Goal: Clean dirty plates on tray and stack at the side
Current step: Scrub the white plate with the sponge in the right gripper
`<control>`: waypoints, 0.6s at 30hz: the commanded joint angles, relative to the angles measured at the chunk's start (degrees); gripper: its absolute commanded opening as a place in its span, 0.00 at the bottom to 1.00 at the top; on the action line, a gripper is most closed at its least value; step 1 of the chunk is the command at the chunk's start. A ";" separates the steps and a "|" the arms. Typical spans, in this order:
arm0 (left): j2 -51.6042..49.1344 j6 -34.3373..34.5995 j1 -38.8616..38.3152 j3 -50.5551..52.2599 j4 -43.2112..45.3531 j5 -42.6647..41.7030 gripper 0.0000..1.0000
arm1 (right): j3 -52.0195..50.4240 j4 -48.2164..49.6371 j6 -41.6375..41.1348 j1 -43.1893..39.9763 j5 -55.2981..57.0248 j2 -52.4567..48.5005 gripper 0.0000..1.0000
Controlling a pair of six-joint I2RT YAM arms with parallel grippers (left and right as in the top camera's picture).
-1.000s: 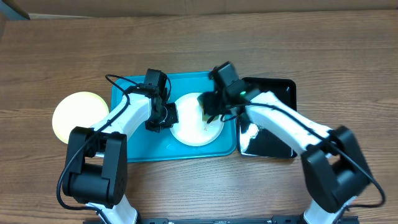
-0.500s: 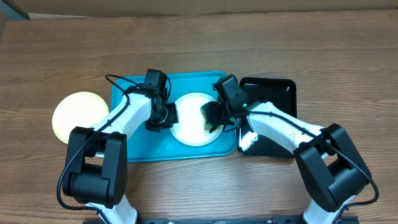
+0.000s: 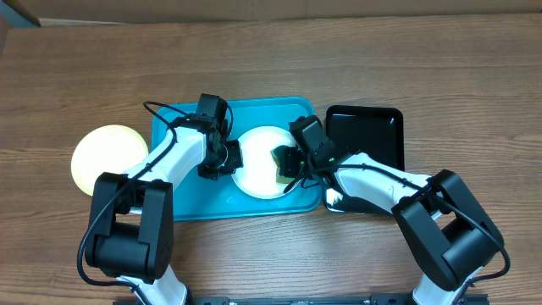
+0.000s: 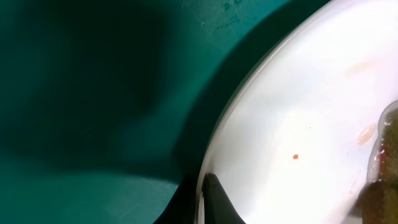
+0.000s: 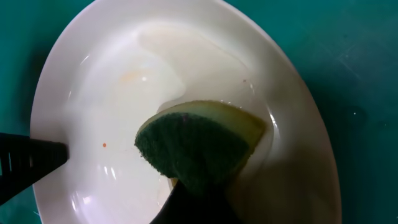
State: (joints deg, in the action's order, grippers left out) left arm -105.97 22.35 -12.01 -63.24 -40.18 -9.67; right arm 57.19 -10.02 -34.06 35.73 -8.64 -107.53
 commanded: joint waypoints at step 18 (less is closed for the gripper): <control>-1.92 -0.02 -0.28 2.01 0.39 2.21 0.04 | -1.64 2.73 -11.37 5.95 5.62 0.02 0.04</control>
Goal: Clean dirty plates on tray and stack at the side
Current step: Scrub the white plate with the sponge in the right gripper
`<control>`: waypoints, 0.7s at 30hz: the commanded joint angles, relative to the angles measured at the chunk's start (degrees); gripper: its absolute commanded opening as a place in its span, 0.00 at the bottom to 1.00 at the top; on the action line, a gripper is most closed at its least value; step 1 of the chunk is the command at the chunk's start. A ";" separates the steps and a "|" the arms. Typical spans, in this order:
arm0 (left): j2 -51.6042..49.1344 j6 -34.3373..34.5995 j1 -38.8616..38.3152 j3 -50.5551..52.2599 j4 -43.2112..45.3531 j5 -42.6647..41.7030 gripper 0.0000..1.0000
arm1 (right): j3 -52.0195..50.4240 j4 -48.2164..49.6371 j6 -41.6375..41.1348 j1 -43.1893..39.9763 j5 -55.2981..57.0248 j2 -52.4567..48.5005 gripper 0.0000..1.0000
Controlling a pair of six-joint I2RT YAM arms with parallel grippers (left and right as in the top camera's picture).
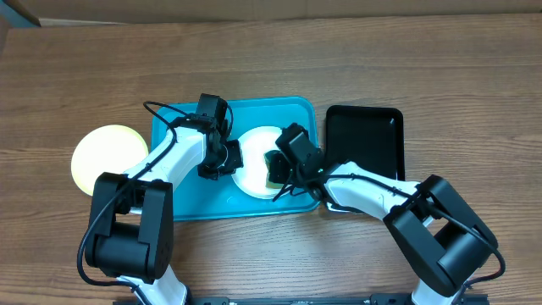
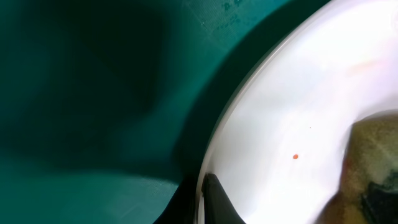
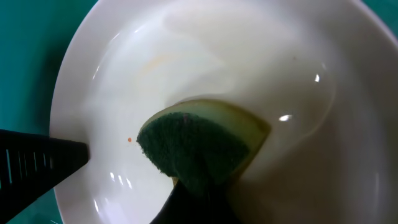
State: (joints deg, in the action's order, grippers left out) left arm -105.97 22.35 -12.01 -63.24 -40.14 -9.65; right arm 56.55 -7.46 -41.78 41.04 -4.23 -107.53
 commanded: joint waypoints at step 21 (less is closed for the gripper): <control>-1.92 -0.02 -0.28 2.01 0.09 2.51 0.04 | 0.20 19.67 -6.21 -1.31 -13.49 2.08 0.04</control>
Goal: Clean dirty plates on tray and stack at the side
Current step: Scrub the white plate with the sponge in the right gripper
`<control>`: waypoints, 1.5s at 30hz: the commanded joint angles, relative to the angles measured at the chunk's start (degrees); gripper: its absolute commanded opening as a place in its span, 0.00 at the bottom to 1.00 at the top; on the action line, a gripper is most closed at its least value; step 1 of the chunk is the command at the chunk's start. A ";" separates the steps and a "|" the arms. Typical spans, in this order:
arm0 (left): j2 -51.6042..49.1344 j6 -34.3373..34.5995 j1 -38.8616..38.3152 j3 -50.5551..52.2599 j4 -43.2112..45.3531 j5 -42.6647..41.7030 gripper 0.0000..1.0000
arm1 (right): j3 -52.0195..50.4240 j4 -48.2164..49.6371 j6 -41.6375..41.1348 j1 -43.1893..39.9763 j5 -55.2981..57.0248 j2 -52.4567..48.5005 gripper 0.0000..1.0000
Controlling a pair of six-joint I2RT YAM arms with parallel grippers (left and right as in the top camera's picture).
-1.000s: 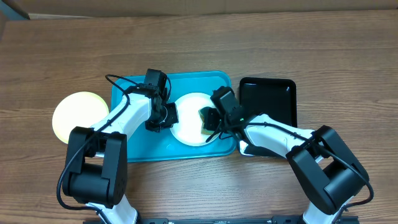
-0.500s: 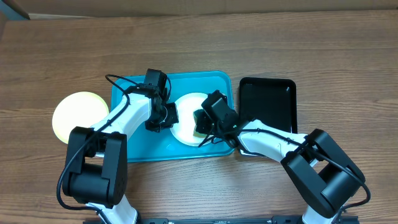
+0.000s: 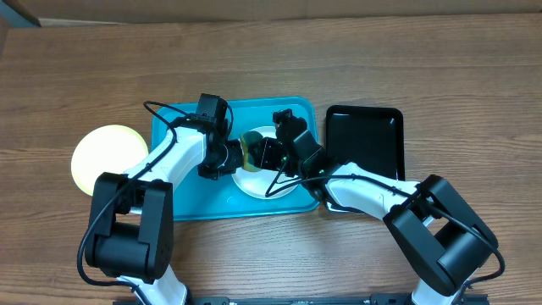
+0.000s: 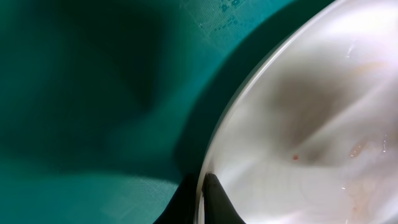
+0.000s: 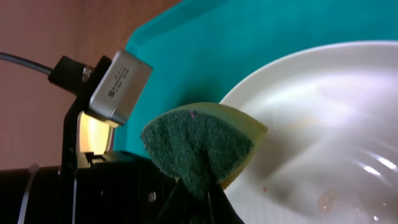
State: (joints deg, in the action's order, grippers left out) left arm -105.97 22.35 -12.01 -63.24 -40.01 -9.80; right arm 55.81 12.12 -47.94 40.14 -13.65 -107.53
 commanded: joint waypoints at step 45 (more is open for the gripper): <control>-1.92 0.02 -0.28 2.01 0.00 2.51 0.04 | 0.44 -9.42 6.25 5.29 12.57 0.39 0.04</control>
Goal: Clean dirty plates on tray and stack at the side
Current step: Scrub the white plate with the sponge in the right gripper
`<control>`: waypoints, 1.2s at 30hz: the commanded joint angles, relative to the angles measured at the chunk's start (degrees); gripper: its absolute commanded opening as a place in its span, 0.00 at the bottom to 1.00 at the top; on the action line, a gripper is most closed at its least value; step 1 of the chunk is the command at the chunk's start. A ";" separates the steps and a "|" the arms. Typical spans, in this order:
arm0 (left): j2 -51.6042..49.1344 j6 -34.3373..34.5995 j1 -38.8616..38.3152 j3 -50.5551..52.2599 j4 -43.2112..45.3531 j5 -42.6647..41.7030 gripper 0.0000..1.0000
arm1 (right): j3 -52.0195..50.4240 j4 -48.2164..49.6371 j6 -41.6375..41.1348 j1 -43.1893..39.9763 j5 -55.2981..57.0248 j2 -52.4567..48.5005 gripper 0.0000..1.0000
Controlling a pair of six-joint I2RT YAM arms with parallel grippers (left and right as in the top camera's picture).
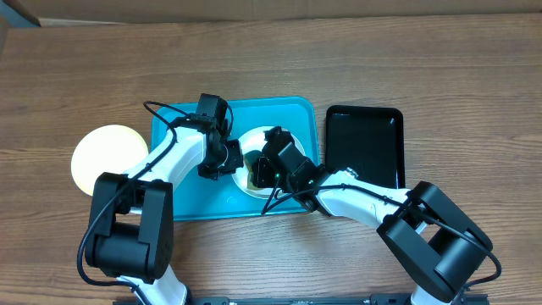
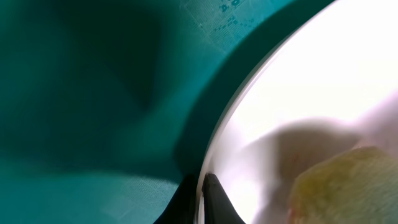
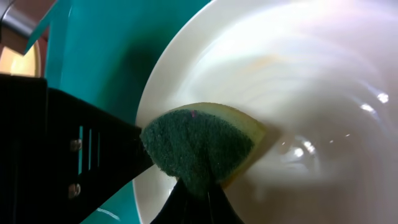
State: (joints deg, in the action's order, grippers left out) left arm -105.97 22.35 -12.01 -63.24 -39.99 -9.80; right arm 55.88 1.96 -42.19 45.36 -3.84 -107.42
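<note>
A white plate (image 1: 254,138) lies on the blue tray (image 1: 190,196). My left gripper (image 2: 200,198) is shut on the plate's left rim (image 2: 214,158), one finger inside and one outside. My right gripper (image 3: 198,198) is shut on a sponge (image 3: 200,148) with a dark green scrub face and a yellow back. The sponge (image 1: 257,166) rests on the left part of the plate (image 3: 311,81), close to the left gripper's black body (image 3: 56,149). In the left wrist view the sponge (image 2: 348,186) shows at the lower right. A pale yellow plate (image 1: 106,157) lies on the table left of the tray.
A black tray (image 1: 366,144) lies right of the blue tray. The wooden table (image 1: 271,59) extends around both. Both arms cross over the blue tray's middle.
My right gripper has brought the sponge from above the plate's left edge down onto the plate's left part. The left gripper has kept its hold on the rim.
The sponge sat on the right part of the plate, my left gripper pinching the left rim. Then it stood nearer the middle. After that it was raised over the plate's left edge, near the left gripper. Now it lies on the plate's left part.
</note>
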 commanded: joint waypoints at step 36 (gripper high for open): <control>-1.92 0.39 -0.28 2.01 -0.07 2.56 0.04 | 0.50 -2.80 8.02 -0.87 15.78 -4.09 0.04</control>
State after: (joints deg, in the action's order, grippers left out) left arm -105.97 22.39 -12.03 -63.24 -39.55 -10.28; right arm 56.73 0.89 -35.79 47.18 7.16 -110.96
